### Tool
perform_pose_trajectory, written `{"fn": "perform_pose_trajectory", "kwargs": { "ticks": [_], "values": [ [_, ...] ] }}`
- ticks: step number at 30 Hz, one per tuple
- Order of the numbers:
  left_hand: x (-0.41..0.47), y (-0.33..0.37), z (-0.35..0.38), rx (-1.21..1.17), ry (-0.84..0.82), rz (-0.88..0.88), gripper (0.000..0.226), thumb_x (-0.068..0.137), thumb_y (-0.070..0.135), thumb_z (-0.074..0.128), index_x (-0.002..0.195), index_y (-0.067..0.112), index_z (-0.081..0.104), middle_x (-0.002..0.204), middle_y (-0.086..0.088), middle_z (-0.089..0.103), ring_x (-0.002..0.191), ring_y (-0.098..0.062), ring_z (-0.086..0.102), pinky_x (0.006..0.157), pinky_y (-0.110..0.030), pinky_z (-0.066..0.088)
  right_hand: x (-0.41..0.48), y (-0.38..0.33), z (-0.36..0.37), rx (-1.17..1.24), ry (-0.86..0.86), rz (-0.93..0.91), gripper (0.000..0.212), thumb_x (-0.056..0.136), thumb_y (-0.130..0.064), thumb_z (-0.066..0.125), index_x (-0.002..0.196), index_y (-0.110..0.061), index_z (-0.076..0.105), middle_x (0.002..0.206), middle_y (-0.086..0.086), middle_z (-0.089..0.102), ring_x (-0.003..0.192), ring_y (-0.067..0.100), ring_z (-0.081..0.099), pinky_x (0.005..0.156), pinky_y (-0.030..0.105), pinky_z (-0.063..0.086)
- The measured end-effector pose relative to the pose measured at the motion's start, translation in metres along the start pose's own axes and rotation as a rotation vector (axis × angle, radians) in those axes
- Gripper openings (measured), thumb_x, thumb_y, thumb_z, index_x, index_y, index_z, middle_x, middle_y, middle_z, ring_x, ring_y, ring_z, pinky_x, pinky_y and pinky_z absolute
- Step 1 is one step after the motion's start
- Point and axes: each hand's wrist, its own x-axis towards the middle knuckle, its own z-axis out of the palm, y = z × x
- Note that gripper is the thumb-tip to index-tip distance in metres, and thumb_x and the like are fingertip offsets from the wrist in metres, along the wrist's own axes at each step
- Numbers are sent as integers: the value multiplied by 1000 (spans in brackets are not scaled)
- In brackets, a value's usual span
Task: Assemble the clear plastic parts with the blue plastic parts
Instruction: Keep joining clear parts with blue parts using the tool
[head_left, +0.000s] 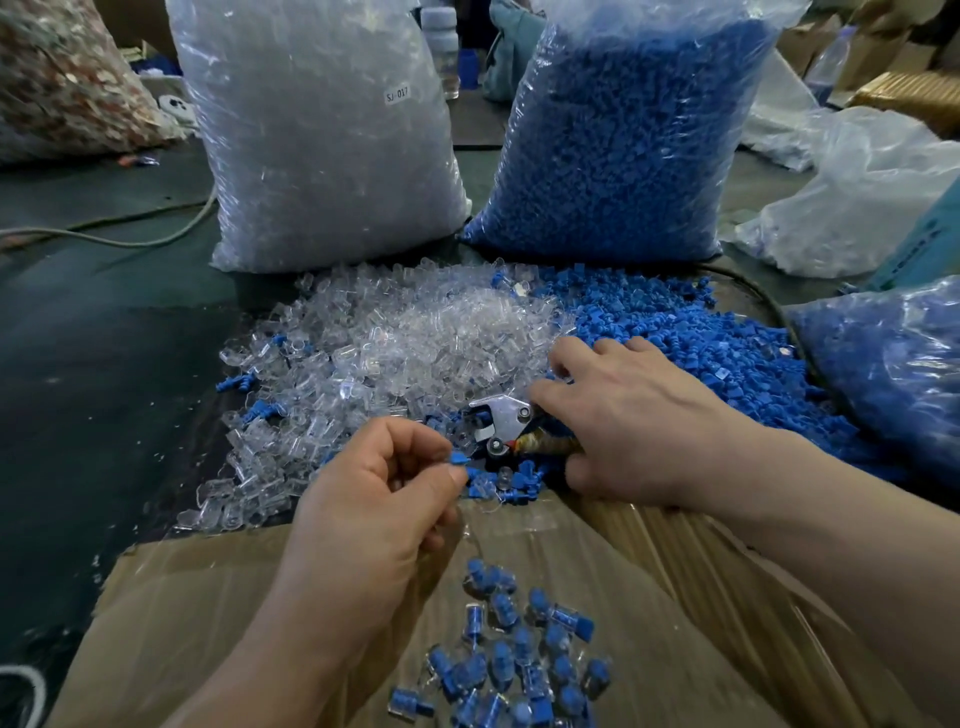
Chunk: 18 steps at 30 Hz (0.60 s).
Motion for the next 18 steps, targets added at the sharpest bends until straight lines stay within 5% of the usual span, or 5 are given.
{"fn": "perform_pose_trajectory", "kwargs": {
  "ticks": [7,12,14,18],
  "values": [
    [0,0,0,7,8,7,30,86,8,72,78,37,69,66,2,69,54,-7,63,51,-17,51,-16,11,-2,98,108,149,60,73,-48,21,119,-24,51,98,-2,58,87,20,50,81,38,42],
    [-2,2,0,-56,18,16,22,82,13,72,84,35,70,66,-4,69,52,-11,62,50,-16,50,-40,-6,-4,384,275,198,39,81,-49,36,110,-29,52,79,-13,50,67,5,44,57,23,29],
    [-2,3,0,-77,22,22,16,79,19,72,85,34,70,67,-4,70,53,-13,63,51,-19,52,-49,-15,-2,449,315,168,39,80,-51,40,110,-30,53,80,-15,51,67,5,46,58,17,28],
    [-1,1,-1,-123,-6,18,17,68,28,69,85,29,71,77,-8,72,62,-19,68,56,-27,58,-56,-23,1,414,337,60,52,78,-52,42,118,-24,60,94,-8,64,80,15,59,66,28,42]
  ]
}}
